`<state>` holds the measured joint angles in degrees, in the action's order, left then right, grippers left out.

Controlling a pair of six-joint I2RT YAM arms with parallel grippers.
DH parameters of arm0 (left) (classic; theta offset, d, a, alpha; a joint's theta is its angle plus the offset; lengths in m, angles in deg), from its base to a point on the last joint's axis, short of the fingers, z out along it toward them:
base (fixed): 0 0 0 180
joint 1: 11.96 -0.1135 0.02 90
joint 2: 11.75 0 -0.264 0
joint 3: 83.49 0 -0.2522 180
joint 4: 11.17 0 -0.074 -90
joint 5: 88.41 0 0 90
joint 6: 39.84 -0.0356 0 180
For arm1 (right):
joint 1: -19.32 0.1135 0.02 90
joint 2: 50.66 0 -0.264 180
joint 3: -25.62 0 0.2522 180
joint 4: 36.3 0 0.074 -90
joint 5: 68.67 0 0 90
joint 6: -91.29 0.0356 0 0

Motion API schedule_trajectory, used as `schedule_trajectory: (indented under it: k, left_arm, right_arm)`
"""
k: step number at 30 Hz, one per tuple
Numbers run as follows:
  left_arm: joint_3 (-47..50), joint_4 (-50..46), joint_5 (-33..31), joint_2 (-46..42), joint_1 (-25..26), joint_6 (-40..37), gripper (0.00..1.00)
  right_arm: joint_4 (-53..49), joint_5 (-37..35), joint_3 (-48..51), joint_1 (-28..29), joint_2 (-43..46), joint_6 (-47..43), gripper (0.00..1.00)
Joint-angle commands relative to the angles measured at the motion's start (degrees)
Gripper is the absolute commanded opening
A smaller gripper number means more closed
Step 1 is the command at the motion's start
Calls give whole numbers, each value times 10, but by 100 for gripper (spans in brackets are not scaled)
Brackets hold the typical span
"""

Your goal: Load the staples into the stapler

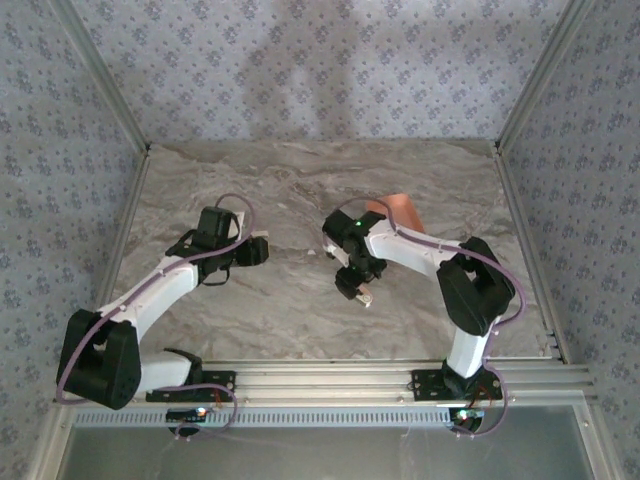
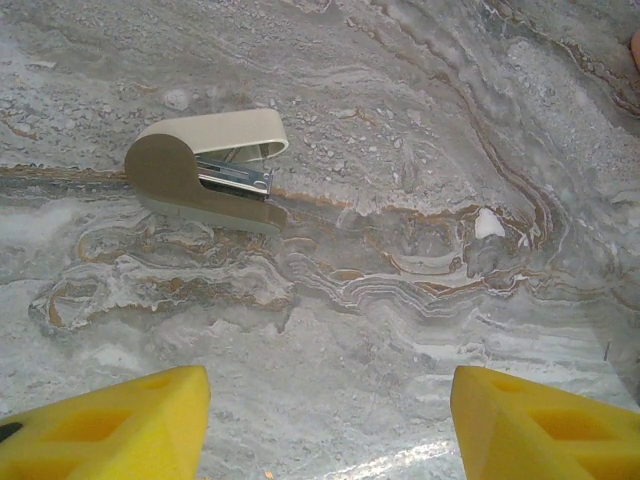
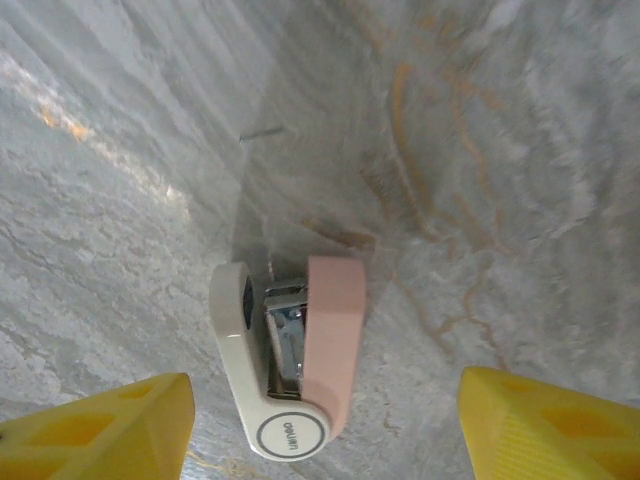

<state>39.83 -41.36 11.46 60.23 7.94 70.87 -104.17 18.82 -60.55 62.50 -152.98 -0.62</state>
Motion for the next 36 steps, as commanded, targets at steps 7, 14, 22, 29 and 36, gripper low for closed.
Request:
schedule_trajectory:
  k: [7, 14, 22, 29, 36]
  left_arm:
    - [6, 8, 6, -8, 2, 8, 65]
    - [6, 11, 6, -8, 3, 9, 65]
    - [5, 8, 5, -10, 4, 9, 65]
    - [6, 6, 7, -18, 6, 13, 65]
    - [8, 14, 39, -34, 10, 22, 65]
  right_arm:
    - [-12, 36, 32, 4, -10, 5, 71]
    - [1, 41, 63, 3, -9, 3, 62]
    - [37, 41, 85, 0, -12, -1, 50]
    - [84, 32, 110, -11, 12, -12, 38]
    - [178, 32, 155, -21, 86, -20, 30]
